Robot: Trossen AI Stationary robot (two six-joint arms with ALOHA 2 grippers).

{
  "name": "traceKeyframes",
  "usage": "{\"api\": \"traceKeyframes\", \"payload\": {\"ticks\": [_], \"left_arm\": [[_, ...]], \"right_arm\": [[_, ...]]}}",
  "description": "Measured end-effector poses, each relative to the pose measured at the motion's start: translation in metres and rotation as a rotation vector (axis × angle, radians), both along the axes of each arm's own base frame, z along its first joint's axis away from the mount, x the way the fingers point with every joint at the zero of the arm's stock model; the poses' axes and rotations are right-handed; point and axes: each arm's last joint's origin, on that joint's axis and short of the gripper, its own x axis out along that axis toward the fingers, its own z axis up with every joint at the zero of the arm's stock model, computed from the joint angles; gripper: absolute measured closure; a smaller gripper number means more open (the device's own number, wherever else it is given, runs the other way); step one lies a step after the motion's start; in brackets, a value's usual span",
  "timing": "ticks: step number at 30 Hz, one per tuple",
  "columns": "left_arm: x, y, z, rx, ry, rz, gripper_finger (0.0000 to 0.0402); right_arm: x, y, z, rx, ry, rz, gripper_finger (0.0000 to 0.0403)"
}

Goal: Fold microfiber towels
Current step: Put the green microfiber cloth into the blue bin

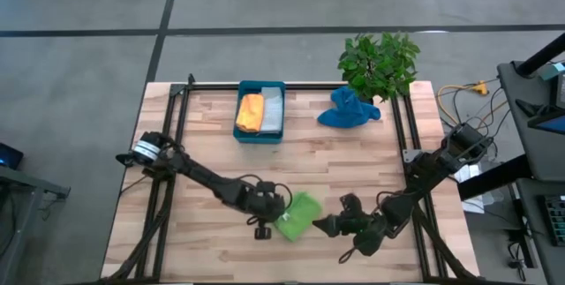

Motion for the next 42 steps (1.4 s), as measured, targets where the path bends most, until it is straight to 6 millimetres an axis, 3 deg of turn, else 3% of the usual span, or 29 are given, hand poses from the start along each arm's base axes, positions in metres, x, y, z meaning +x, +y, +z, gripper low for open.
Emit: {"api": "traceKeyframes", "payload": {"ticks": [5,14,26,36,39,42], "left_arm": [[-0.001,0.000,0.001,-0.036,0.006,0.084,0.0396],[-0.001,0.000,0.004,-0.091,0.011,0.165,0.0396],[0.002,-0.008,0.015,-0.055,-0.124,0.269,0.0396],[-0.010,-0.008,0.014,0.047,-0.102,0.436,0.0396],[-0.007,-0.009,0.016,0.015,-0.121,0.410,0.0396],[0.001,-0.017,0.023,-0.067,-0.182,0.253,0.0396]], "right_arm": [[-0.009,-0.007,-0.015,0.123,0.102,-0.068,0.0067],[-0.015,-0.017,-0.030,0.181,0.163,-0.110,0.0067],[0.002,-0.041,-0.034,0.179,0.242,-0.083,0.0067],[0.000,-0.041,-0.036,0.165,0.283,-0.006,0.0068],[-0.001,-0.038,-0.036,0.104,0.280,0.061,0.0068],[0.003,-0.033,-0.031,-0.029,0.224,0.212,0.0068]]}}
